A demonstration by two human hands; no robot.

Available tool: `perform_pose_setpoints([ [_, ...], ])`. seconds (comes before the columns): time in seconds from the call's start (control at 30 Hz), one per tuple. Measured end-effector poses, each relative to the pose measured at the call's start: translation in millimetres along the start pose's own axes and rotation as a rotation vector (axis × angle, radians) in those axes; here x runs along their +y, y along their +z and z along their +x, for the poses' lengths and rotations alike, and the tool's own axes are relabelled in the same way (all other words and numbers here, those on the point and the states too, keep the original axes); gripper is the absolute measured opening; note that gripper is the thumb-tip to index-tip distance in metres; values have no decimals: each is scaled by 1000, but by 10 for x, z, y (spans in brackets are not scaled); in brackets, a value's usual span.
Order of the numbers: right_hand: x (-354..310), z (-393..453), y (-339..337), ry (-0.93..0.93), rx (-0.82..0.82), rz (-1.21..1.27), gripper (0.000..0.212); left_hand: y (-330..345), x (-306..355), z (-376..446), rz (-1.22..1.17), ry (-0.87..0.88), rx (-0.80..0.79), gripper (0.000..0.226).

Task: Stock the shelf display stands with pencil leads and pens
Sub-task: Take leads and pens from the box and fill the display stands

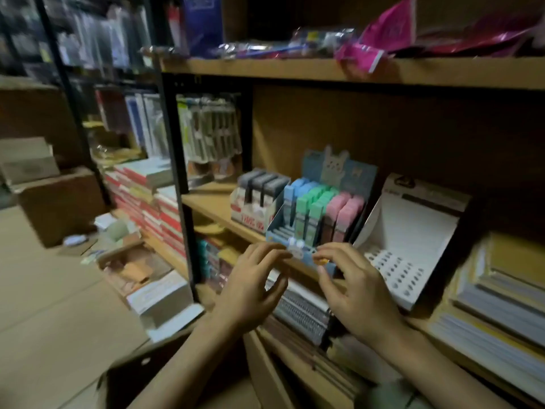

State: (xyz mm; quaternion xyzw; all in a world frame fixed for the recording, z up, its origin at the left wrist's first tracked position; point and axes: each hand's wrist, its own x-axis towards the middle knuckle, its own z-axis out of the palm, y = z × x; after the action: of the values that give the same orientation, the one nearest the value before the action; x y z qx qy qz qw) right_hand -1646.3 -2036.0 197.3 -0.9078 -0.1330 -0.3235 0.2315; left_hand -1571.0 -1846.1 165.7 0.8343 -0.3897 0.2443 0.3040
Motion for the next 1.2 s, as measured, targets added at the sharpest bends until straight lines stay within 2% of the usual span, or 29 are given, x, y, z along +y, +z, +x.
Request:
perform_pose_setpoints([
  [0.1,-202,-380,425,45,-320,42,10,185,-77,-866,-66,-316,-98,22],
  [0.2,-338,-786,981,120,-724,42,19,454,-158,-1724,-87,-759,-249,28],
  [0.27,-385,-1074,1370,220,-928,45,31,652,-151,-2246,-102,-1071,-313,38],
  [0.37,-388,-1496,1915,472,-1097,82,45,937,-87,-2866,-182,-1433,-330,49],
  [0.43,-355,-1722,2224,597,-1188,20,57,1122,-55,-3122,-178,-1625,-455,65],
  [0.5,-293,-1896,2468,640,-1292,-29,62,1275,-54,-3269,-182,-1750,-567,77],
  [0.63,-163,-2177,2822,771,-1411,-25,57,1497,-234,-3357,-211,-1823,-568,91],
  [0.73,-88,-2367,3029,860,-1451,-9,69,1599,-433,-3394,-187,-1876,-487,98],
  [0.83,-43,-2497,3166,878,-1423,-49,83,1676,-563,-3506,-244,-1918,-375,97],
  [0.97,6,-2573,3258,848,-1387,-109,76,1728,-596,-3628,-242,-1890,-354,87],
  [1.07,72,-2569,3275,826,-1378,-118,75,1768,-543,-3645,-136,-1788,-419,80],
  [1.2,167,-2536,3242,837,-1358,-101,71,1848,-448,-3565,-106,-1730,-468,74],
])
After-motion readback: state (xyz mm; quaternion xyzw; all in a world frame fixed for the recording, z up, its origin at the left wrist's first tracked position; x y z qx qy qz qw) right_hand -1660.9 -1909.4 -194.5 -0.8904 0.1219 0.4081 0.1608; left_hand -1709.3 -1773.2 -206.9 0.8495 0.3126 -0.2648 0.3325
